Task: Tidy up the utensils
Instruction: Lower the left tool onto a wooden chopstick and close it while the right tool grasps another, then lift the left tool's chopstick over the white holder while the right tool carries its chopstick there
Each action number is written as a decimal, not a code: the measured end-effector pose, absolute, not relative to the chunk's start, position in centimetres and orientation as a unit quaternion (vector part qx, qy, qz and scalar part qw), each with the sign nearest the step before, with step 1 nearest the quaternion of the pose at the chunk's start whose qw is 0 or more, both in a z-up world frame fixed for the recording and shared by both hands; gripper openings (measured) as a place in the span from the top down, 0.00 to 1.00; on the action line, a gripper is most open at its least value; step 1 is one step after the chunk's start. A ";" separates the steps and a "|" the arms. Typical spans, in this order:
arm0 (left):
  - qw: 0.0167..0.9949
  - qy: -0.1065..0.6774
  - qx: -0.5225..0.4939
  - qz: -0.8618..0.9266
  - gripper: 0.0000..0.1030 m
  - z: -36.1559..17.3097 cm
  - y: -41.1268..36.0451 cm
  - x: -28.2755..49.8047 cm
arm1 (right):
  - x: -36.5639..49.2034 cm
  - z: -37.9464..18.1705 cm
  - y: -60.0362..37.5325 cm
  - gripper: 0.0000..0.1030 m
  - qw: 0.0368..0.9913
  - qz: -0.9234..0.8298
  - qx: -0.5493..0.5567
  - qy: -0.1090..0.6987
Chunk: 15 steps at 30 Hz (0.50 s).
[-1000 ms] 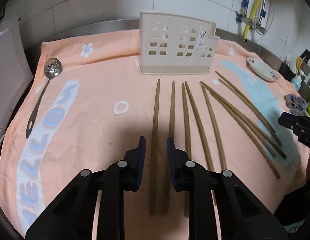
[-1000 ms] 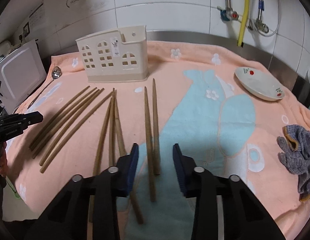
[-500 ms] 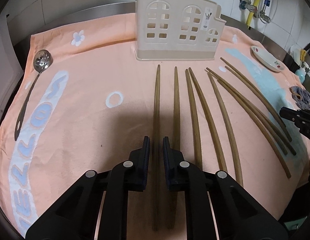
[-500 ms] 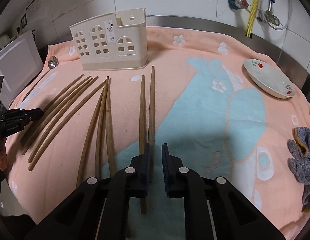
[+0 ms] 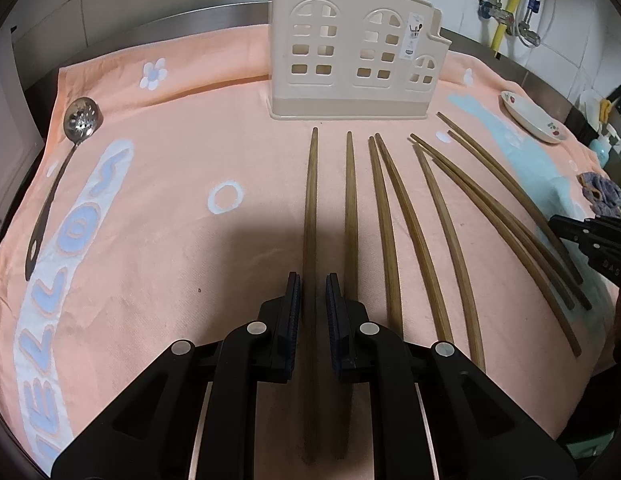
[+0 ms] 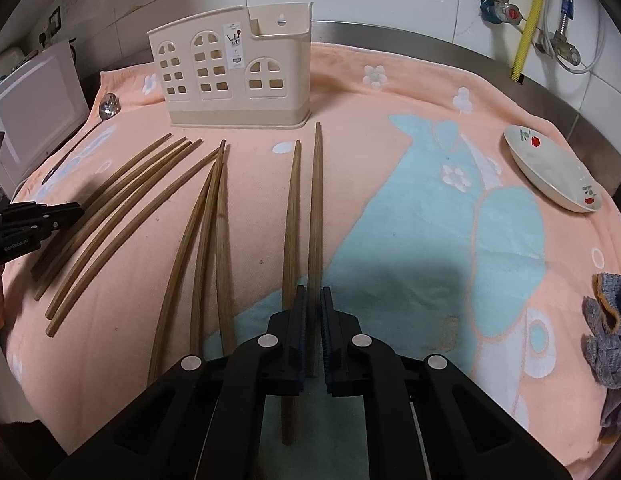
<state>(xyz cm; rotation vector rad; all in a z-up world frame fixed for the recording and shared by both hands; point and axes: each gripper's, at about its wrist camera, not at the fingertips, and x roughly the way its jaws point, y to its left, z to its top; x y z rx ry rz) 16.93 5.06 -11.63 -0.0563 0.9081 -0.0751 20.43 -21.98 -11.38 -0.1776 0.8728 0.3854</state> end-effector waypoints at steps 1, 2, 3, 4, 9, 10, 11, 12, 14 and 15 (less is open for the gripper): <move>0.898 0.438 -0.029 -0.037 0.88 -11.6 5.1 16.9 | 20.4 -11.4 -22.0 0.93 0.885 0.185 -0.086 0.420; 0.898 0.438 -0.031 -0.038 0.88 -11.7 5.1 16.9 | 20.4 -11.4 -22.0 0.93 0.884 0.185 -0.086 0.421; 0.898 0.437 -0.032 -0.038 0.88 -11.7 5.2 16.9 | 20.3 -11.7 -22.0 0.93 0.883 0.182 -0.088 0.424; 0.898 0.437 -0.034 -0.039 0.88 -11.7 5.2 16.9 | 20.2 -11.7 -22.0 0.93 0.885 0.182 -0.089 0.420; 0.899 0.434 -0.036 -0.039 0.88 -11.8 5.3 17.1 | 20.2 -11.7 -22.2 0.93 0.887 0.182 -0.082 0.417; 0.900 0.433 -0.035 -0.039 0.88 -11.8 5.2 17.2 | 20.2 -11.8 -22.2 0.93 0.888 0.182 -0.080 0.416; 0.900 0.432 -0.033 -0.039 0.88 -11.8 5.2 17.2 | 20.2 -11.8 -22.3 0.93 0.888 0.182 -0.079 0.414; 0.901 0.431 -0.029 -0.038 0.88 -11.8 5.1 17.3 | 20.1 -11.8 -22.3 0.93 0.889 0.181 -0.078 0.413; 0.902 0.430 -0.021 -0.034 0.90 -11.8 4.9 17.3 | 20.1 -11.8 -22.3 0.94 0.891 0.180 -0.075 0.410; 0.902 0.430 -0.018 -0.032 0.91 -11.7 4.7 17.4 | 20.0 -11.7 -22.3 0.94 0.892 0.178 -0.075 0.409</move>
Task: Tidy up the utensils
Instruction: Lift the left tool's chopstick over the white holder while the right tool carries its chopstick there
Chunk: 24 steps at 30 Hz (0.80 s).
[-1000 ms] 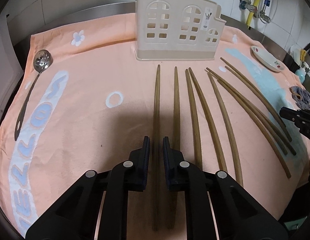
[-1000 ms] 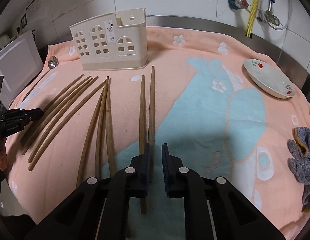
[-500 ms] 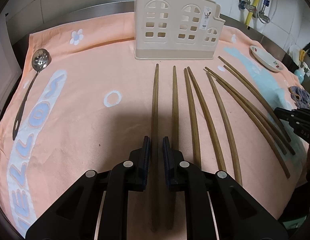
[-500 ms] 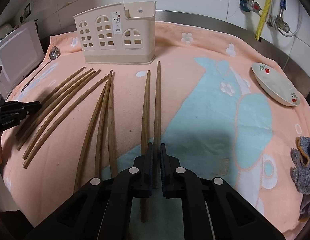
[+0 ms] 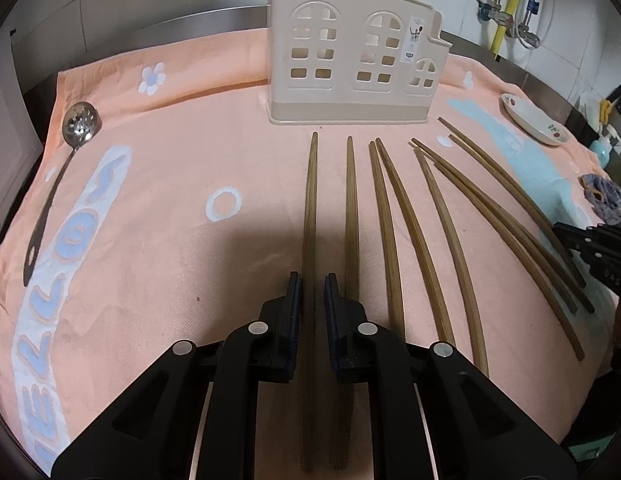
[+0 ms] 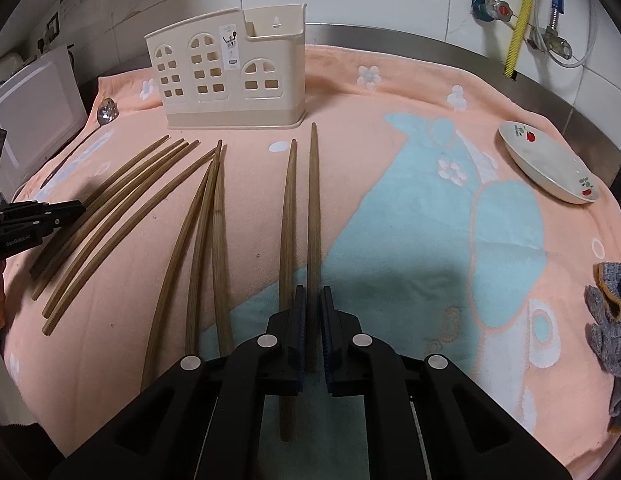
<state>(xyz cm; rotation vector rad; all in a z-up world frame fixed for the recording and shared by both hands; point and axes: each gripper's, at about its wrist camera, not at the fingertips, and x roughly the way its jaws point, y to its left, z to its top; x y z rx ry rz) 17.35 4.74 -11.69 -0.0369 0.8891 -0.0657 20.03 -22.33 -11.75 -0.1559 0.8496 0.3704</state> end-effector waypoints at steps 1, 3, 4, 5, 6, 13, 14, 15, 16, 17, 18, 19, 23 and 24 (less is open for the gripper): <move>0.902 0.430 -0.019 -0.031 0.95 -11.6 4.8 17.4 | 20.0 -11.7 -22.3 0.94 0.892 0.177 -0.076 0.408; 0.902 0.429 -0.027 -0.033 0.95 -11.3 5.0 17.3 | 19.7 -11.2 -22.2 0.94 0.896 0.175 -0.080 0.401; 0.904 0.426 -0.027 -0.033 0.95 -10.9 5.1 17.2 | 19.4 -10.8 -22.2 0.94 0.899 0.173 -0.084 0.394; 0.905 0.422 -0.026 -0.033 0.95 -10.6 5.1 17.0 | 19.2 -10.5 -22.3 0.94 0.901 0.173 -0.087 0.388; 0.908 0.417 -0.024 -0.034 0.95 -10.1 5.1 16.9 | 19.0 -9.9 -22.3 0.94 0.904 0.172 -0.089 0.380; 0.918 0.391 -0.041 -0.056 0.95 -6.7 5.7 16.3 | 17.9 -4.7 -22.6 0.94 0.930 0.176 -0.087 0.311; 0.919 0.389 -0.038 -0.056 0.95 -6.4 5.7 16.3 | 17.8 -4.1 -22.5 0.94 0.932 0.177 -0.088 0.304; 0.919 0.388 -0.033 -0.054 0.95 -6.1 5.6 16.3 | 17.8 -3.3 -22.4 0.94 0.934 0.179 -0.089 0.297; 0.920 0.388 -0.028 -0.054 0.95 -5.9 5.6 16.3 | 17.7 -2.6 -22.2 0.94 0.936 0.181 -0.088 0.287; 0.919 0.389 -0.026 -0.056 0.95 -5.8 5.6 16.2 | 17.7 -2.2 -22.1 0.94 0.937 0.183 -0.089 0.283; 0.918 0.392 -0.024 -0.059 0.95 -5.7 5.7 16.2 | 17.7 -1.8 -21.9 0.94 0.938 0.186 -0.091 0.278; 0.915 0.398 -0.024 -0.063 0.95 -5.9 5.7 16.2 | 17.7 -1.5 -21.7 0.94 0.939 0.187 -0.091 0.275; 0.907 0.415 -0.023 -0.067 0.95 -7.3 5.7 15.8 | 17.6 -1.5 -21.4 0.94 0.938 0.191 -0.089 0.275; 0.905 0.420 -0.025 -0.067 0.95 -7.7 5.8 15.7 | 17.4 -1.7 -21.4 0.94 0.938 0.191 -0.088 0.276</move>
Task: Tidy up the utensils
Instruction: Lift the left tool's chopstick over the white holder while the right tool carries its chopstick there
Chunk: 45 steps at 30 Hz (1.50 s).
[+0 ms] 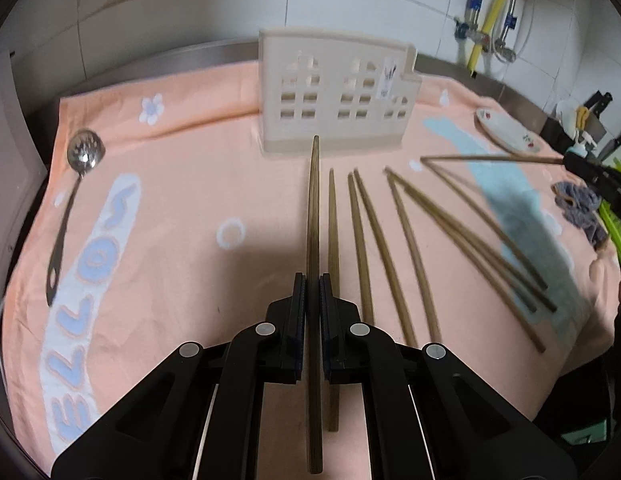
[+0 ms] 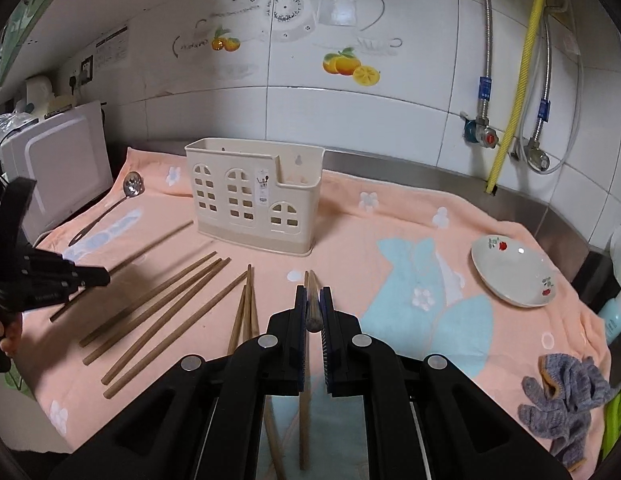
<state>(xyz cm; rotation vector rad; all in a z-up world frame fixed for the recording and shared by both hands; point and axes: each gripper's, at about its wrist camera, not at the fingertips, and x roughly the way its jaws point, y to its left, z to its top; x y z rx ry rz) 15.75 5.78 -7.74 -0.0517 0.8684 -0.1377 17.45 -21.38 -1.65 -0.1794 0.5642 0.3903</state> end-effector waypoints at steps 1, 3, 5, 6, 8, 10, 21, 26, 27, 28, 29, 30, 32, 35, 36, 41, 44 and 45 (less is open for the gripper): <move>0.903 0.425 -0.026 -0.066 0.95 -8.2 5.9 15.7 | 17.4 -1.8 -21.4 0.94 0.937 0.191 -0.087 0.278; 0.900 0.432 -0.022 -0.058 0.95 -9.1 6.1 15.8 | 17.4 -2.1 -21.5 0.94 0.937 0.191 -0.085 0.282; 0.896 0.440 -0.020 -0.052 0.95 -9.9 6.3 15.9 | 17.3 -2.2 -21.7 0.94 0.936 0.190 -0.082 0.283; 0.895 0.442 -0.022 -0.052 0.95 -10.2 6.4 16.0 | 17.3 -2.3 -21.7 0.94 0.936 0.190 -0.081 0.284; 0.893 0.448 -0.023 -0.048 0.95 -10.9 6.6 16.1 | 17.4 -2.3 -21.8 0.94 0.936 0.190 -0.079 0.284; 0.892 0.450 -0.024 -0.048 0.94 -11.4 6.7 16.1 | 17.4 -2.3 -21.8 0.94 0.936 0.191 -0.079 0.284; 0.896 0.441 -0.033 -0.037 0.85 -11.3 6.8 15.0 | 17.4 -2.5 -21.7 0.94 0.936 0.191 -0.079 0.286; 0.898 0.436 -0.039 -0.033 0.80 -11.4 6.7 14.2 | 17.3 -2.5 -21.7 0.94 0.936 0.190 -0.079 0.286; 0.899 0.435 -0.041 -0.032 0.80 -11.4 6.7 14.1 | 17.3 -2.6 -21.8 0.94 0.936 0.190 -0.078 0.286; 0.900 0.434 -0.042 -0.031 0.80 -11.4 6.7 14.0 | 17.3 -2.6 -21.8 0.94 0.936 0.191 -0.078 0.286; 0.901 0.432 -0.043 -0.030 0.81 -11.5 6.7 13.9 | 17.3 -2.7 -21.8 0.94 0.936 0.190 -0.077 0.286; 0.902 0.429 -0.041 -0.028 0.81 -11.5 6.6 13.9 | 17.3 -2.7 -21.8 0.94 0.936 0.191 -0.077 0.286; 0.905 0.425 -0.025 -0.019 0.84 -11.7 6.2 13.7 | 17.3 -2.8 -21.7 0.94 0.936 0.191 -0.077 0.286; 0.905 0.424 -0.017 -0.015 0.94 -11.4 6.0 13.6 | 17.3 -2.6 -21.5 0.94 0.936 0.192 -0.077 0.285; 0.905 0.424 -0.020 -0.016 0.94 -11.2 6.0 13.6 | 17.4 -2.4 -21.5 0.94 0.936 0.194 -0.076 0.284; 0.913 0.406 -0.022 -0.029 0.95 -8.5 6.5 13.5 | 17.8 -1.1 -21.4 0.94 0.936 0.203 -0.072 0.278; 0.920 0.390 -0.029 -0.032 0.95 -6.5 7.2 13.7 | 18.3 -0.4 -21.2 0.94 0.934 0.210 -0.072 0.278; 0.923 0.383 -0.028 -0.033 0.95 -5.7 7.4 13.8 | 18.6 -0.2 -21.1 0.94 0.934 0.211 -0.072 0.279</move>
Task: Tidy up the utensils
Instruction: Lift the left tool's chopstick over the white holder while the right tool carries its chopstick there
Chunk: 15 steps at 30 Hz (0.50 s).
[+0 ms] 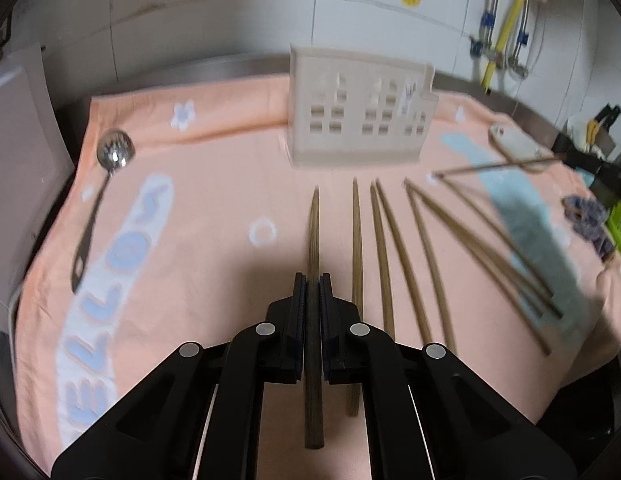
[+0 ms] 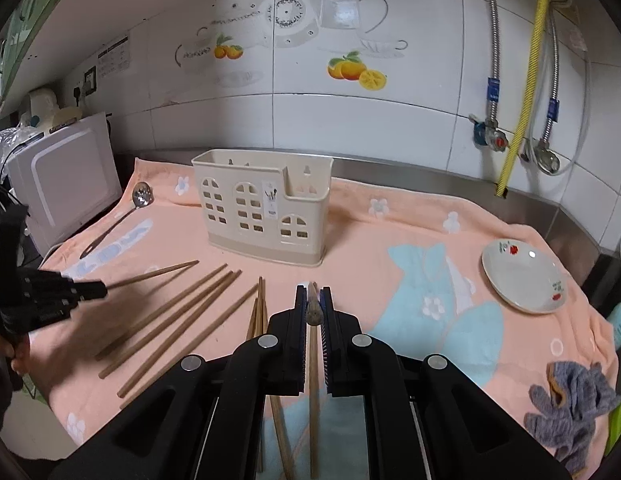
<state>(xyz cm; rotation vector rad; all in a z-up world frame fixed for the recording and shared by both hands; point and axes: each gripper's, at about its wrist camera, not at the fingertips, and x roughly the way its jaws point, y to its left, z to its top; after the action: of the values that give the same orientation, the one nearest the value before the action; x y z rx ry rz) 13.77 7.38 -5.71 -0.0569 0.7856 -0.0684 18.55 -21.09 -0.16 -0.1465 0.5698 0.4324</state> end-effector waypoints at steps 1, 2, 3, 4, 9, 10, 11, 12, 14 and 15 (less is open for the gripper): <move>0.926 0.376 -0.024 -0.034 0.95 -5.0 7.5 13.9 | 18.8 0.1 -21.0 0.94 0.934 0.213 -0.071 0.279; 0.927 0.372 -0.019 -0.034 0.95 -4.5 7.5 14.1 | 19.1 0.4 -21.0 0.94 0.933 0.215 -0.069 0.280; 0.929 0.368 -0.015 -0.034 0.95 -4.0 7.5 14.3 | 19.3 0.6 -20.9 0.94 0.933 0.217 -0.069 0.280; 0.931 0.364 -0.014 -0.037 0.95 -3.4 7.5 14.5 | 19.6 1.0 -20.8 0.94 0.932 0.219 -0.067 0.280; 0.935 0.352 -0.006 -0.046 0.95 -1.5 7.4 15.4 | 20.8 2.8 -20.6 0.94 0.930 0.229 -0.067 0.280; 0.935 0.350 -0.006 -0.049 0.95 -1.1 7.3 15.6 | 21.1 3.4 -20.6 0.94 0.930 0.230 -0.069 0.278; 0.937 0.345 -0.004 -0.052 0.95 -0.4 7.2 15.9 | 21.3 3.9 -20.6 0.94 0.930 0.231 -0.070 0.276; 0.939 0.341 -0.001 -0.054 0.95 0.2 7.2 16.0 | 21.6 4.5 -20.5 0.94 0.930 0.232 -0.072 0.274; 0.942 0.329 0.005 -0.060 0.95 1.7 7.0 16.3 | 22.2 6.1 -20.5 0.94 0.931 0.234 -0.076 0.269; 0.944 0.323 0.007 -0.063 0.95 2.4 6.8 16.4 | 22.5 6.9 -20.4 0.94 0.932 0.235 -0.079 0.265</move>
<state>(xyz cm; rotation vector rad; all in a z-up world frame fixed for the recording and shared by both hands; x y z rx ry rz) 16.44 6.81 2.43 0.0134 0.6590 -0.1285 22.46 -20.44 6.88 -0.1616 0.5428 0.4800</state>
